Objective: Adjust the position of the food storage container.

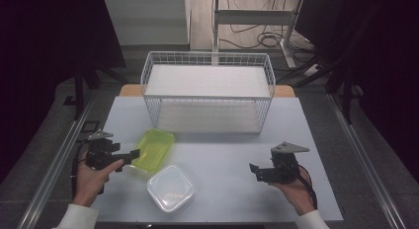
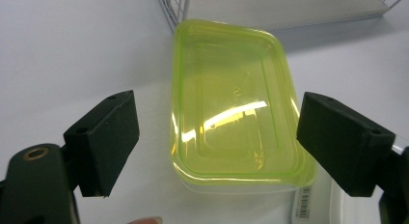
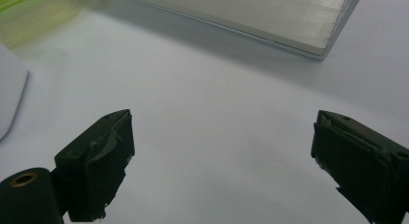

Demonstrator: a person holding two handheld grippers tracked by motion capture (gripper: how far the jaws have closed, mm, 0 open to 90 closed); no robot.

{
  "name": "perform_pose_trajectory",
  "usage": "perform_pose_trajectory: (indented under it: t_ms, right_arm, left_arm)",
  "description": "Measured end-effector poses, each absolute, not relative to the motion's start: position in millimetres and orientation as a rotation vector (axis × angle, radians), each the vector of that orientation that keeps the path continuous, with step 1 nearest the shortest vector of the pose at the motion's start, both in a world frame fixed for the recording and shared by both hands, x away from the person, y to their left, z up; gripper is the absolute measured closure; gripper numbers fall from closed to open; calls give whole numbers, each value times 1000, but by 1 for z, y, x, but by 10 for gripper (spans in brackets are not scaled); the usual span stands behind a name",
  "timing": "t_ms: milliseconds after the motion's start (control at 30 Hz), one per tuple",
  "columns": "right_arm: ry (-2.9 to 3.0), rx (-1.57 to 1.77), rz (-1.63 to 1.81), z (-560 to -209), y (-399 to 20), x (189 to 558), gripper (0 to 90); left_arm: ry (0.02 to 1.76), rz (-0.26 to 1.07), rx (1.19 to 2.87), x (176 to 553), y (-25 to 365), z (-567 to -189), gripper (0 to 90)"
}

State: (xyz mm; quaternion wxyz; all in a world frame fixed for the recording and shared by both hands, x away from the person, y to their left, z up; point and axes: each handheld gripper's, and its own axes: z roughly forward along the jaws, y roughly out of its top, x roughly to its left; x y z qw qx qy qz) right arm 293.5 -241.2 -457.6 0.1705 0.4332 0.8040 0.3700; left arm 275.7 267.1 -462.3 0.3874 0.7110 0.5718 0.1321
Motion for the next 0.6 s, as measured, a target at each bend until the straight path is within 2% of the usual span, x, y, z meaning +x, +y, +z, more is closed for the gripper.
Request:
perform_pose_trajectory:
  t_ms: [400, 600]
  right_arm:
    - [2347, 1239, 1023, -458, -248, 296, 104]
    - [2389, 1207, 982, -461, -239, 296, 109]
  left_arm:
    - [1431, 353, 1826, 269, 263, -459, 193]
    - [1420, 367, 1829, 264, 266, -455, 194]
